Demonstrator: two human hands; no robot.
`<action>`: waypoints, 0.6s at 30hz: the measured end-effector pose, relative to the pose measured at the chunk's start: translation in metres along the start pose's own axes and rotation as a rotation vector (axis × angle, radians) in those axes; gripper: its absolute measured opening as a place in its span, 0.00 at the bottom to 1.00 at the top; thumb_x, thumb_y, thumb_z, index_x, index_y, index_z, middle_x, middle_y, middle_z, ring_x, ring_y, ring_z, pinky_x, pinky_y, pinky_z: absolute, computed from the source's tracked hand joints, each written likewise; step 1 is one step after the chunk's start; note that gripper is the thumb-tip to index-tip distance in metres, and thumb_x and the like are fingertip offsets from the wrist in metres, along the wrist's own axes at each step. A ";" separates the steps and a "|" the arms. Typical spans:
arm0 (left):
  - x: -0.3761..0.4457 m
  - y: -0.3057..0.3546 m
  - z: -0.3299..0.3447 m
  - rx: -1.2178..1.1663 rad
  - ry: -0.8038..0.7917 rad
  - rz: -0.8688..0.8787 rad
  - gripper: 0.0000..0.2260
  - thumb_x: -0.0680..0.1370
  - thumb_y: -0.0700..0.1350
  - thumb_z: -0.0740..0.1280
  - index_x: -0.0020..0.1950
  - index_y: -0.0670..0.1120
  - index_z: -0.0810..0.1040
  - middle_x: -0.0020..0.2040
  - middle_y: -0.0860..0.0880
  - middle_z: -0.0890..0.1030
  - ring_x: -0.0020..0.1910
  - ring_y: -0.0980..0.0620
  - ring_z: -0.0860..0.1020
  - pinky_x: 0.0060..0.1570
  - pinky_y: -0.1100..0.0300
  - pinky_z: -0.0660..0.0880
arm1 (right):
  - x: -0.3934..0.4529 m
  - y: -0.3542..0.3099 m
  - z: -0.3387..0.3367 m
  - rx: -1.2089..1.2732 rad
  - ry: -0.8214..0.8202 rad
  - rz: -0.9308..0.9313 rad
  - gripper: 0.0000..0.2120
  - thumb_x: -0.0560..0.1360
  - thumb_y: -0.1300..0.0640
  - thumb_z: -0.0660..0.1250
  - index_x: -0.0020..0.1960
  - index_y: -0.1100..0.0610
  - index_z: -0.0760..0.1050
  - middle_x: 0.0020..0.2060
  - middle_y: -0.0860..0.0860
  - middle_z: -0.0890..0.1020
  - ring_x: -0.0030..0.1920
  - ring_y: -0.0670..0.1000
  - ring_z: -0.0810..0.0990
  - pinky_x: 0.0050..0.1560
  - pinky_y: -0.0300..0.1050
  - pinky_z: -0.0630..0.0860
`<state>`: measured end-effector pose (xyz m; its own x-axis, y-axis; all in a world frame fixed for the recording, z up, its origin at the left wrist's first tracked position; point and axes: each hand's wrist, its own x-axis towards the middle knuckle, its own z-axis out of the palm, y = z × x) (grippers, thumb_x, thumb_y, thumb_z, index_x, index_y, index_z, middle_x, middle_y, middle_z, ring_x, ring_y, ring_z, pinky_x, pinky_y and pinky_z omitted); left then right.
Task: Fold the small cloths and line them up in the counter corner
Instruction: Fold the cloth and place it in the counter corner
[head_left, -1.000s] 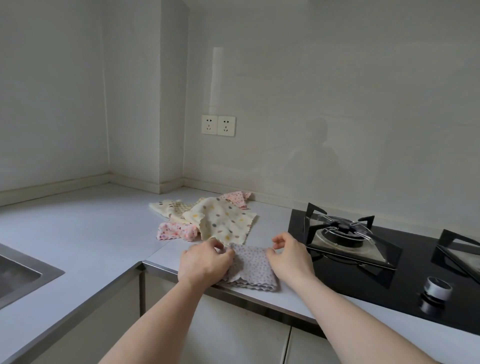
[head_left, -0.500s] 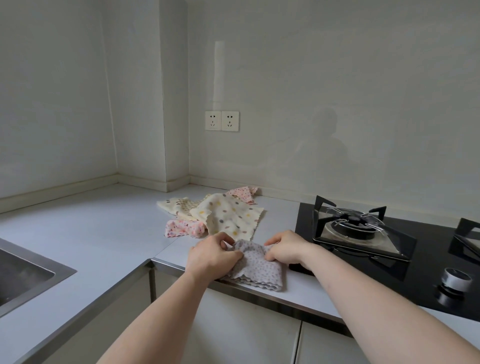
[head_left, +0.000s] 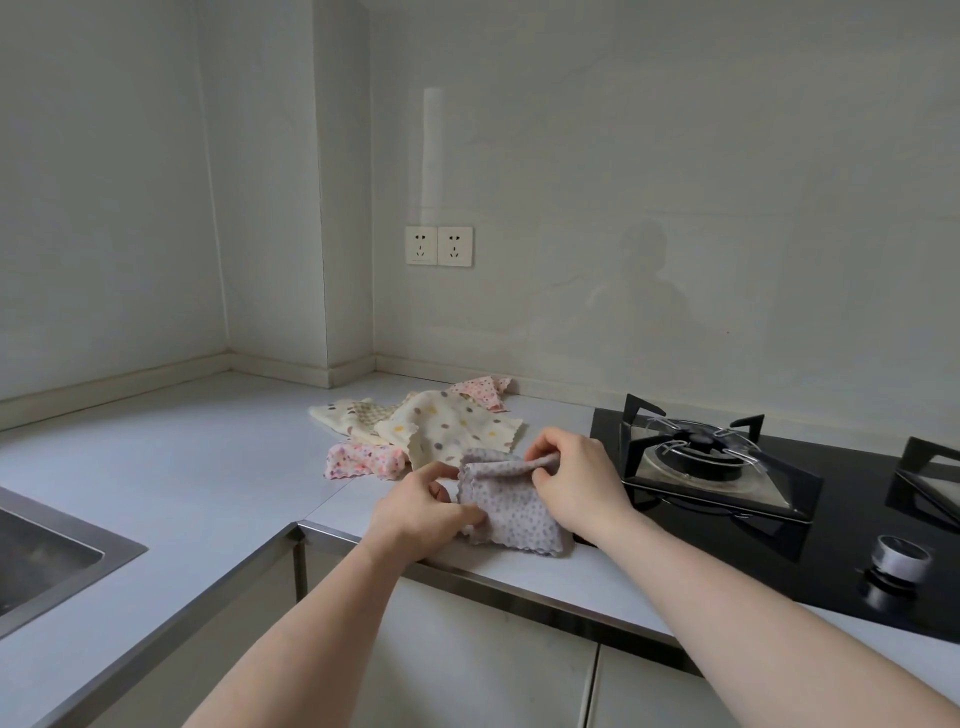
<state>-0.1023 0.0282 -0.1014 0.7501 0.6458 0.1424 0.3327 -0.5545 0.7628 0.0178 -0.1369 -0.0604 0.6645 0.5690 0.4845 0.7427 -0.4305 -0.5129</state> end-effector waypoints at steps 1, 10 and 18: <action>0.000 -0.001 0.000 0.012 -0.005 0.005 0.20 0.63 0.57 0.76 0.54 0.61 0.78 0.35 0.59 0.81 0.37 0.60 0.80 0.46 0.58 0.78 | -0.003 0.002 0.000 -0.015 0.001 -0.030 0.13 0.75 0.64 0.67 0.42 0.46 0.77 0.41 0.43 0.81 0.45 0.44 0.77 0.38 0.36 0.68; 0.000 -0.006 -0.005 -0.079 -0.085 0.015 0.13 0.64 0.51 0.67 0.47 0.60 0.80 0.39 0.57 0.86 0.41 0.53 0.83 0.50 0.55 0.82 | -0.042 0.025 0.008 -0.038 -0.062 -0.148 0.10 0.75 0.61 0.69 0.43 0.46 0.76 0.44 0.40 0.77 0.50 0.40 0.73 0.47 0.36 0.71; -0.002 0.000 -0.004 -0.158 -0.034 0.014 0.32 0.63 0.75 0.60 0.43 0.50 0.85 0.40 0.52 0.86 0.44 0.51 0.83 0.53 0.51 0.78 | -0.052 0.031 0.021 0.018 -0.044 -0.180 0.08 0.71 0.60 0.70 0.42 0.47 0.80 0.41 0.39 0.79 0.51 0.41 0.74 0.49 0.32 0.70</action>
<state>-0.1055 0.0291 -0.0993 0.7740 0.6188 0.1343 0.2298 -0.4722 0.8510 0.0048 -0.1656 -0.1165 0.5163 0.6660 0.5385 0.8475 -0.3067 -0.4332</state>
